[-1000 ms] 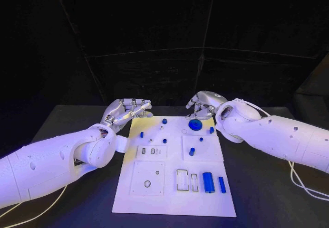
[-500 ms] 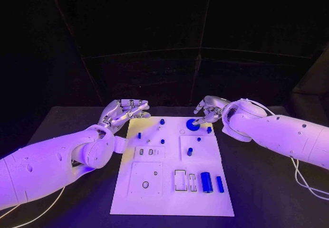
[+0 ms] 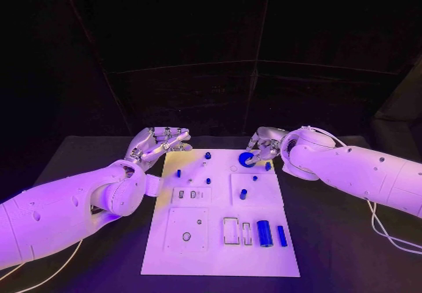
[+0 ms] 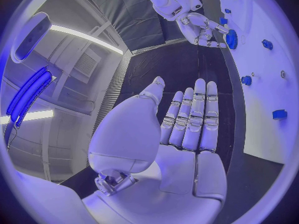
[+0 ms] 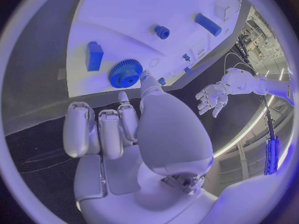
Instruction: Assemble the parts on the task board
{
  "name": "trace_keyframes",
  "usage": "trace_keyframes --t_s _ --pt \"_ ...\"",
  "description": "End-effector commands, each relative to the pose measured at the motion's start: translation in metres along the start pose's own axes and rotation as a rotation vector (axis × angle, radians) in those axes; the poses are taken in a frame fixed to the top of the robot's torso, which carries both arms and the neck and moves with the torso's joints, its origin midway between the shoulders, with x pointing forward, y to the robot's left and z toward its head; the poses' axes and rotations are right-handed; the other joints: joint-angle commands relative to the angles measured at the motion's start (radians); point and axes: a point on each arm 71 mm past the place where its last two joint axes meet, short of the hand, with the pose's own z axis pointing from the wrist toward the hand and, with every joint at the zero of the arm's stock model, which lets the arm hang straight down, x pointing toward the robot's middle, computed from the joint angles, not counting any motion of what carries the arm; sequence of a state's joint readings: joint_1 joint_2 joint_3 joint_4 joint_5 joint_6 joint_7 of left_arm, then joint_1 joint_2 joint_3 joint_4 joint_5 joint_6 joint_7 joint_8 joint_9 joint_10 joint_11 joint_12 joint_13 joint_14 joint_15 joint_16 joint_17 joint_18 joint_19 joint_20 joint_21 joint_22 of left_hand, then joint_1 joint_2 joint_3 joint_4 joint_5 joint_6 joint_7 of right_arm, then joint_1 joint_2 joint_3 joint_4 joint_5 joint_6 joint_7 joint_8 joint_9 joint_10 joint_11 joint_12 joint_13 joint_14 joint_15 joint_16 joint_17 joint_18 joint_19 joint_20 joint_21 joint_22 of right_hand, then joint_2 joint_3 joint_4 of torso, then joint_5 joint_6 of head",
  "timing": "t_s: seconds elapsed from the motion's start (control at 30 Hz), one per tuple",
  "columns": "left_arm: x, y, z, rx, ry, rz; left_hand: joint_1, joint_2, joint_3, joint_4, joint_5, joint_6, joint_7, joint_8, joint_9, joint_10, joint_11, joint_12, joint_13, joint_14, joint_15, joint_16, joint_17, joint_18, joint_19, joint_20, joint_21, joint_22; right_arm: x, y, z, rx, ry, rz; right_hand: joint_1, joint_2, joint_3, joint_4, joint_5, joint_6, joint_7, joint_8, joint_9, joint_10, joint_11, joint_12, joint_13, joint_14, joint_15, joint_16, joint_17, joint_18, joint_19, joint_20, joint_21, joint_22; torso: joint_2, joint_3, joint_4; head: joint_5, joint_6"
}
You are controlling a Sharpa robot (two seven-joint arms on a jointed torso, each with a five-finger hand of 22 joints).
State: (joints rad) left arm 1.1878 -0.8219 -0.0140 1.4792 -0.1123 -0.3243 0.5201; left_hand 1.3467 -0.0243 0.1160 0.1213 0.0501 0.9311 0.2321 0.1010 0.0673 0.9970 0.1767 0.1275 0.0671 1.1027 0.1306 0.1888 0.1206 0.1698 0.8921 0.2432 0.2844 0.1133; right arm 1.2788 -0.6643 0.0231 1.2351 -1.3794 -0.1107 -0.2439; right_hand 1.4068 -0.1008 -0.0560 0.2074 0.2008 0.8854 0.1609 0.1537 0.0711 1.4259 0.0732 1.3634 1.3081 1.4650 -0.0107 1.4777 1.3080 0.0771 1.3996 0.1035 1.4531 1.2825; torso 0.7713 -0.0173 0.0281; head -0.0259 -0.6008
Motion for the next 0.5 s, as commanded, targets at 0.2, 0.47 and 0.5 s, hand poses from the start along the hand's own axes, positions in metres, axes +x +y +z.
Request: trace_keyframes --t_s 0.2,0.47,0.5 --pt "0.0018 -0.0013 0.0013 0.010 0.010 -0.006 0.001 0.009 -0.002 -0.007 0.000 0.008 0.002 -0.006 -0.001 0.008 0.002 -0.004 -0.001 0.003 -0.002 -0.006 0.001 0.013 0.006 -0.002 0.000 -0.002 0.0013 0.0010 0.0024 -0.001 0.024 -0.046 0.026 0.017 0.015 -0.018 0.022 0.000 -0.003 0.011 0.001 0.007 -0.003 0.009 0.028 0.064 0.005 0.009 0.041 -0.015 0.008 0.000 0.005 0.004 -0.001 -0.0001 -0.0004 -0.004 -0.003" --pt "0.0021 -0.0011 0.0016 0.010 0.010 -0.006 0.001 0.009 -0.002 -0.007 0.000 0.008 0.002 -0.006 -0.001 0.008 0.002 -0.004 -0.001 0.003 -0.002 -0.006 0.001 0.013 0.006 -0.002 0.000 -0.002 0.0012 0.0010 0.0029 -0.001 0.021 -0.051 0.038 0.033 0.026 -0.033 0.022 0.011 -0.005 0.021 0.002 0.014 -0.005 0.022 0.044 0.064 0.004 0.011 0.044 -0.016 0.008 -0.001 0.007 0.006 0.000 -0.0006 0.0010 -0.005 -0.005" --pt "0.0021 -0.0011 0.0017 0.010 0.010 -0.006 0.001 0.009 -0.002 -0.007 0.000 0.008 0.002 -0.006 -0.001 0.008 0.002 -0.004 -0.001 0.003 -0.002 -0.006 0.001 0.013 0.006 -0.002 0.000 -0.002 0.0012 0.0009 0.0030 -0.001 0.022 -0.051 0.040 0.035 0.028 -0.035 0.021 0.012 -0.005 0.022 0.002 0.015 -0.005 0.024 0.046 0.064 0.004 0.011 0.045 -0.016 0.009 -0.001 0.007 0.007 0.000 -0.0006 0.0010 -0.005 -0.005"
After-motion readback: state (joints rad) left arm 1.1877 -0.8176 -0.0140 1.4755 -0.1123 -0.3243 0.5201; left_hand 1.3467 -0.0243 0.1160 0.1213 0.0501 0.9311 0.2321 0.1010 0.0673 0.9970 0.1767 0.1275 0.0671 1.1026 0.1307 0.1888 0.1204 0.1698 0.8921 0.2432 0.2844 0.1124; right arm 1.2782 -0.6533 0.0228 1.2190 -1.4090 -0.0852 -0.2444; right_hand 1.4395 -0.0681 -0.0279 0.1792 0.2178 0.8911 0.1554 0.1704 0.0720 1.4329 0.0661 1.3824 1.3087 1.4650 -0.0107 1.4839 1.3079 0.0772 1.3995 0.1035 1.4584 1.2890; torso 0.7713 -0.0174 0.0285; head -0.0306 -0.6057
